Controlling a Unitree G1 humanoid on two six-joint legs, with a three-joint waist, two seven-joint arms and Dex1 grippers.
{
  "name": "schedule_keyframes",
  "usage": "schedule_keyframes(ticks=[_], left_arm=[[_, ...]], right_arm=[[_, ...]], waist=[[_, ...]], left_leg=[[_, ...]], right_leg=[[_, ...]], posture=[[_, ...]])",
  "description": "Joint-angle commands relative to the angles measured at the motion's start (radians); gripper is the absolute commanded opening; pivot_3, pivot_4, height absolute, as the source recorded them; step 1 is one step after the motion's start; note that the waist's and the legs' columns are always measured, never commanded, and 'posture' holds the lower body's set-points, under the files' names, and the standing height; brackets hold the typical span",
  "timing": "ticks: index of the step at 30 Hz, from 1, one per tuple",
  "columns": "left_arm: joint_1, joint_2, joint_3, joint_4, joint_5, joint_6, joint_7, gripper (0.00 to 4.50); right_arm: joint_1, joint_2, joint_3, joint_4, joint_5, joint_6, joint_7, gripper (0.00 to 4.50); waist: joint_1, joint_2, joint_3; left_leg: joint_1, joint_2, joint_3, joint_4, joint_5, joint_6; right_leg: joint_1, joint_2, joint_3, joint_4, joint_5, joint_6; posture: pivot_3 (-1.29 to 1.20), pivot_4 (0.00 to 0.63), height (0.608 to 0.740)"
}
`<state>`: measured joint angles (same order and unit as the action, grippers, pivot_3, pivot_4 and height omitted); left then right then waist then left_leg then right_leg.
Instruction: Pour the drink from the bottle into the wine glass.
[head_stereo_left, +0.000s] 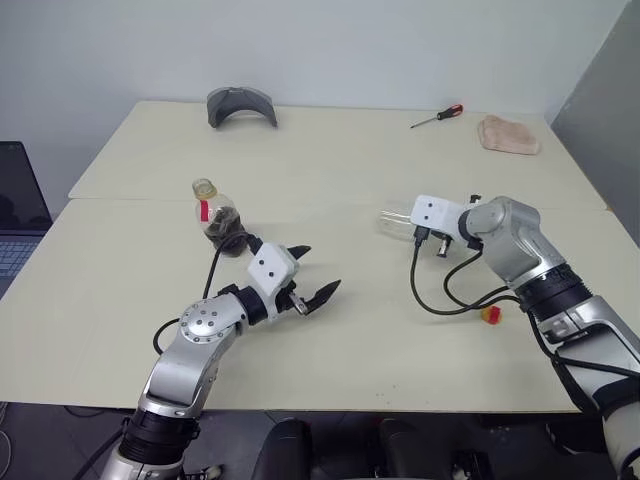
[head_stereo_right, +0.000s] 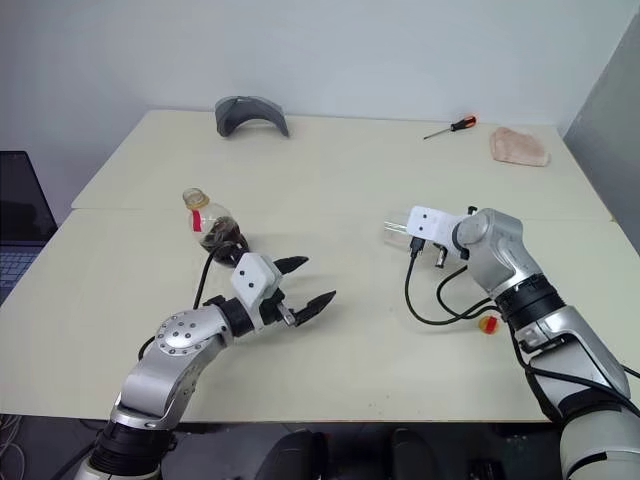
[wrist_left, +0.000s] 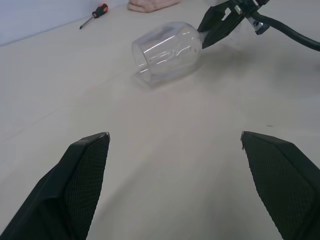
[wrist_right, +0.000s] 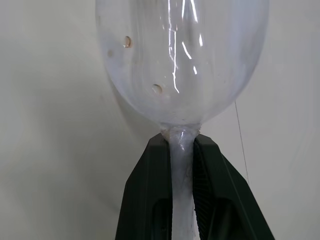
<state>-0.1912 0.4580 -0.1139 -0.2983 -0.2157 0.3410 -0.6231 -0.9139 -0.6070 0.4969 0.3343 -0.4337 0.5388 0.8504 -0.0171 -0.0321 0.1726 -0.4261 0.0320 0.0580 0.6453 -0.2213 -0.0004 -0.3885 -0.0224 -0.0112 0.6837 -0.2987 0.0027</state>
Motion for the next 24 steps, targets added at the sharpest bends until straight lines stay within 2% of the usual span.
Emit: schedule_keyframes(ticks=[1,5,8,11,15,19,24], left_arm=[[-0.009,-0.004,0.01,-0.026,-0.01,0.009,0.001,4.5],[0.021,0.0,0.054,-0.05,-0.066,0.054,-0.003,4.5],[0.042,0.005,0.094,-0.075,-0.113,0.091,-0.002,4.5],[0.061,0.015,0.136,-0.103,-0.156,0.13,-0.003,4.5],[0.069,0.025,0.165,-0.129,-0.191,0.163,-0.002,4.5],[0.065,0.045,0.201,-0.182,-0.253,0.218,-0.006,4.5],[0.063,0.072,0.213,-0.207,-0.279,0.245,-0.005,4.5]], right_arm=[[0.001,0.002,-0.102,-0.127,0.033,0.037,-0.02,0.25],[0.118,0.102,-0.302,-0.334,0.217,0.16,-0.032,0.25],[0.245,0.18,-0.422,-0.431,0.348,0.107,-0.056,0.25],[0.385,0.321,-0.529,-0.485,0.492,-0.017,-0.12,0.25],[0.471,0.452,-0.564,-0.473,0.589,-0.194,-0.182,0.25],[0.507,0.622,-0.504,-0.317,0.633,-0.378,-0.206,0.25],[0.44,0.665,-0.493,-0.126,0.617,-0.559,-0.228,0.25]], waist=[[0.0,0.0,0.0],[0.0,0.0,0.0],[0.0,0.0,0.0],[0.0,0.0,0.0],[-0.001,0.0,0.0],[-0.009,-0.001,-0.001],[-0.011,-0.001,0.0]], left_leg=[[0.0,0.0,0.0,0.0,0.0,0.0],[0.0,0.0,-0.001,0.0,0.0,0.0],[0.0,0.001,-0.002,-0.001,0.0,0.0],[0.0,0.001,-0.002,0.0,0.0,0.0],[0.0,0.0,-0.001,0.001,0.0,0.0],[0.003,0.0,-0.001,0.001,0.001,-0.001],[0.005,0.0,-0.001,0.0,0.001,-0.002]], right_leg=[[0.0,0.0,0.0,0.0,0.0,0.0],[0.0,0.0,0.0,0.0,0.0,0.0],[0.001,0.0,-0.002,0.0,0.0,0.0],[0.002,0.0,-0.002,0.0,0.0,0.0],[0.001,0.0,0.0,0.001,0.001,0.001],[0.002,0.0,0.0,0.004,0.001,0.002],[0.002,0.001,0.001,0.006,0.001,0.001]], posture=[[0.0,0.15,0.74],[0.0,0.15,0.74],[0.0,0.15,0.74],[0.0,0.15,0.74],[0.0,0.15,0.74],[0.0,0.15,0.74],[0.0,0.15,0.74]])
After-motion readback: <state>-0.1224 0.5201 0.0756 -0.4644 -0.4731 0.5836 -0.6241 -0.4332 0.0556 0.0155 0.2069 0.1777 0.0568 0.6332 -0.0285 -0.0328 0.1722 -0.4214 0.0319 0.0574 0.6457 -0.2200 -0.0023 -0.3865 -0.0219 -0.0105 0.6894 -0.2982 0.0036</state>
